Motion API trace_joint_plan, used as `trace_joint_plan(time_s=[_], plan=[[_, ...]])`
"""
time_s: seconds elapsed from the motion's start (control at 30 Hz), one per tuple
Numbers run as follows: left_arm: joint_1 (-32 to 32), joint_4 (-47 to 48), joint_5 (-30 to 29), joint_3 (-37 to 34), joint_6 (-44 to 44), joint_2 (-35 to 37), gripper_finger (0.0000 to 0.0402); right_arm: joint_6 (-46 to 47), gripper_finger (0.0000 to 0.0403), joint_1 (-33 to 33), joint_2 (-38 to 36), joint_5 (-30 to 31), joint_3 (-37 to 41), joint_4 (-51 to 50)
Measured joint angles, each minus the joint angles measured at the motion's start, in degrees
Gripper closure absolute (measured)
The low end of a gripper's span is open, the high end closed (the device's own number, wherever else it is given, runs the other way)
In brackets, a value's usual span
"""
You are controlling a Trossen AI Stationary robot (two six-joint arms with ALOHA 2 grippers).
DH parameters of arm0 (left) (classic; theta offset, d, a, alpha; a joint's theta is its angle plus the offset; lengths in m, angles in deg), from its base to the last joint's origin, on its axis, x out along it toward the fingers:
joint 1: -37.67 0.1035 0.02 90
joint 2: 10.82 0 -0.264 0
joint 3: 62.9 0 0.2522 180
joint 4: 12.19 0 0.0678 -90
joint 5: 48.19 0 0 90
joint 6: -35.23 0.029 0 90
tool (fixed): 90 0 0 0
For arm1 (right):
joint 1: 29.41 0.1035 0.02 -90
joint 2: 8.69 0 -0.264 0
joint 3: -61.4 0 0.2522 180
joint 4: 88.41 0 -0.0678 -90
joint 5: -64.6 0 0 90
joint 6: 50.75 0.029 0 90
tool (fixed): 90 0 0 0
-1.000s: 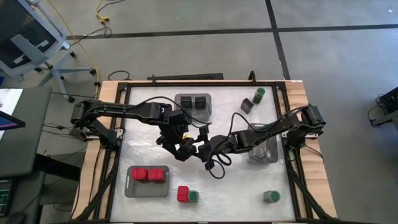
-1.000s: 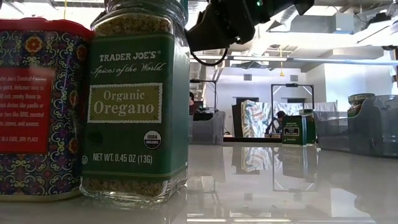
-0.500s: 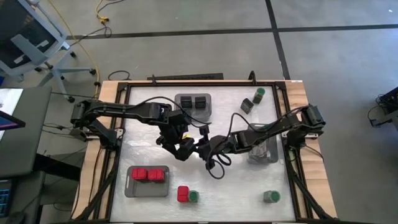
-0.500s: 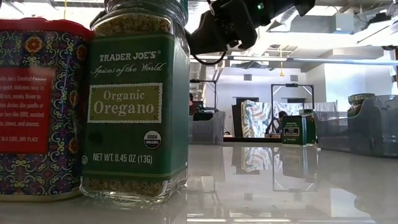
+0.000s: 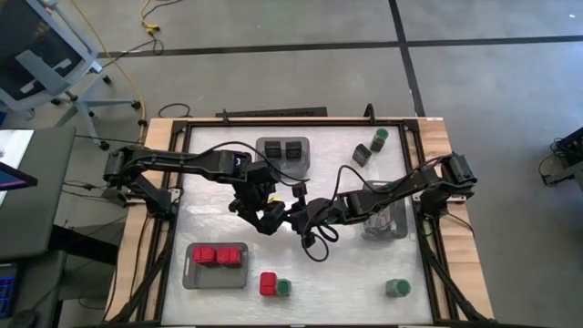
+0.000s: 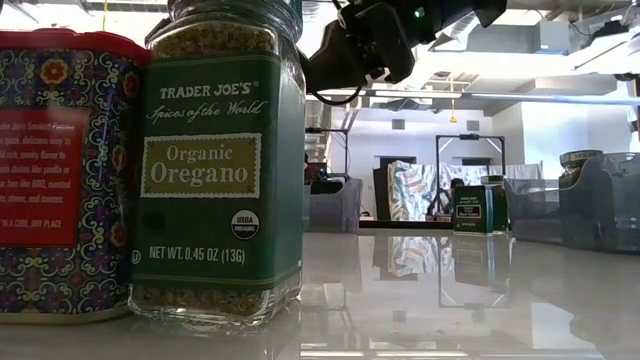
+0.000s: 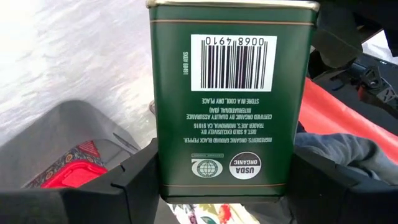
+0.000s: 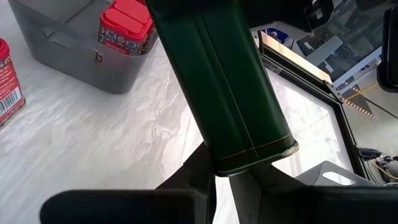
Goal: Sort spices by type
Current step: Put the left black seasoning can into the top black transparent bin
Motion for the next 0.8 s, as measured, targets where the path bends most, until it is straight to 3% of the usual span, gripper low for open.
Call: trace_joint_plan(time_s=[0.8], plan=[[0.02, 0.13, -0.92, 0.00, -0.02, -0.11, 0.0133, 1.68, 0.0325, 0.03, -0.05, -0.07, -0.02, -1.87]])
